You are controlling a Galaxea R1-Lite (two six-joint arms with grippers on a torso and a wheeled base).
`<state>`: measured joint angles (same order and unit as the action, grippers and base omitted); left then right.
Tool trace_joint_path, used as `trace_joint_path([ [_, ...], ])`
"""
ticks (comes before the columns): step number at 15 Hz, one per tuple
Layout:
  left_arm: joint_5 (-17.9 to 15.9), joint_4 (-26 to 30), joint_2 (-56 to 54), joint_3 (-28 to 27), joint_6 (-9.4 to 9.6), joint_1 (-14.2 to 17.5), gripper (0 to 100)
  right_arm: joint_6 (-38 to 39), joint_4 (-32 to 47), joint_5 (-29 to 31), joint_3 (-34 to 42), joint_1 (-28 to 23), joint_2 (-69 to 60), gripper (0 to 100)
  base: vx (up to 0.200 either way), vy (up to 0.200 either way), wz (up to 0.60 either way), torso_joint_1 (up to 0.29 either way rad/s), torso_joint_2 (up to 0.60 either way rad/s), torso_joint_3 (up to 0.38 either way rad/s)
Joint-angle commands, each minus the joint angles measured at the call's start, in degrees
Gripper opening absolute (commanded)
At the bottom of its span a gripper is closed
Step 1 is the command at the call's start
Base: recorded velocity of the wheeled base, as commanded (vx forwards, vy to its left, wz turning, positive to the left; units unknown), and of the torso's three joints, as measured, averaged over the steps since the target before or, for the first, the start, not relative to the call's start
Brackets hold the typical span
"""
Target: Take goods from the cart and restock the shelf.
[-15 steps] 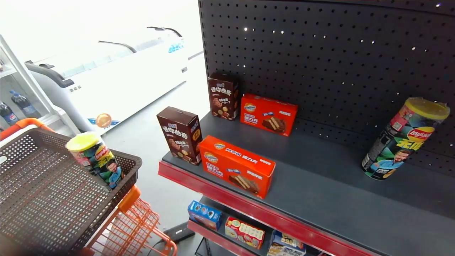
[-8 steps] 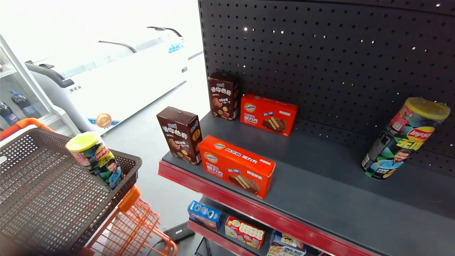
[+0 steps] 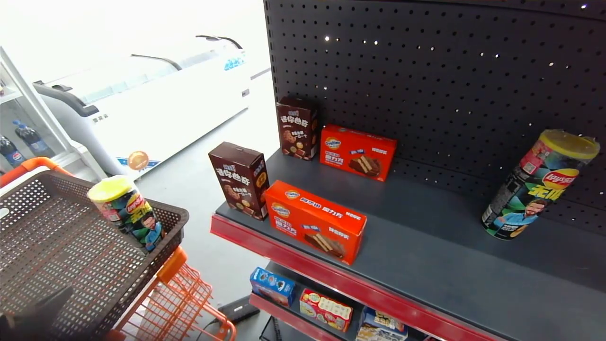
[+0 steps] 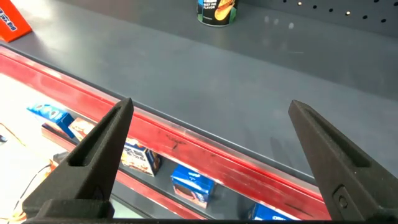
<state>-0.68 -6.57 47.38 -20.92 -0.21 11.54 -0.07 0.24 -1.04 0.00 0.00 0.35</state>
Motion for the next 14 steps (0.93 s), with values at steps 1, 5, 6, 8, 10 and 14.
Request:
trace_joint_path([
  [1,-4.94,-11.45,16.69,0.97,0.73,5.33,100,-0.01,0.02,-0.02,0.0,0.0,0.09,100,0.0,0.0,0.0,0.0,0.0,0.0],
  [5,-5.65,-42.47,35.06,5.36,3.63,5.95,100,-0.01,0.02,-0.02,0.0,0.0,0.09,100,0.0,0.0,0.0,0.0,0.0,0.0],
  [6,-5.73,-50.56,39.8,6.68,4.16,5.95,100,-0.01,0.02,-0.02,0.0,0.09,0.09,100,0.0,0.0,0.0,0.0,0.0,0.0],
  [8,-5.91,-67.7,49.65,10.28,5.66,5.95,100,-0.01,0.02,-0.02,0.0,0.0,0.09,100,0.0,0.0,0.0,0.0,0.0,0.0],
  [10,-8.72,-72.88,53.69,11.6,6.45,6.03,100,-0.01,0.02,-0.02,0.0,0.09,0.09,100,0.0,0.0,0.0,0.0,0.0,0.0],
  [14,-19.8,-81.76,59.67,11.69,6.8,9.99,100,-0.01,0.02,-0.02,0.0,0.0,0.09,100,0.0,0.0,0.0,0.0,0.0,0.0],
])
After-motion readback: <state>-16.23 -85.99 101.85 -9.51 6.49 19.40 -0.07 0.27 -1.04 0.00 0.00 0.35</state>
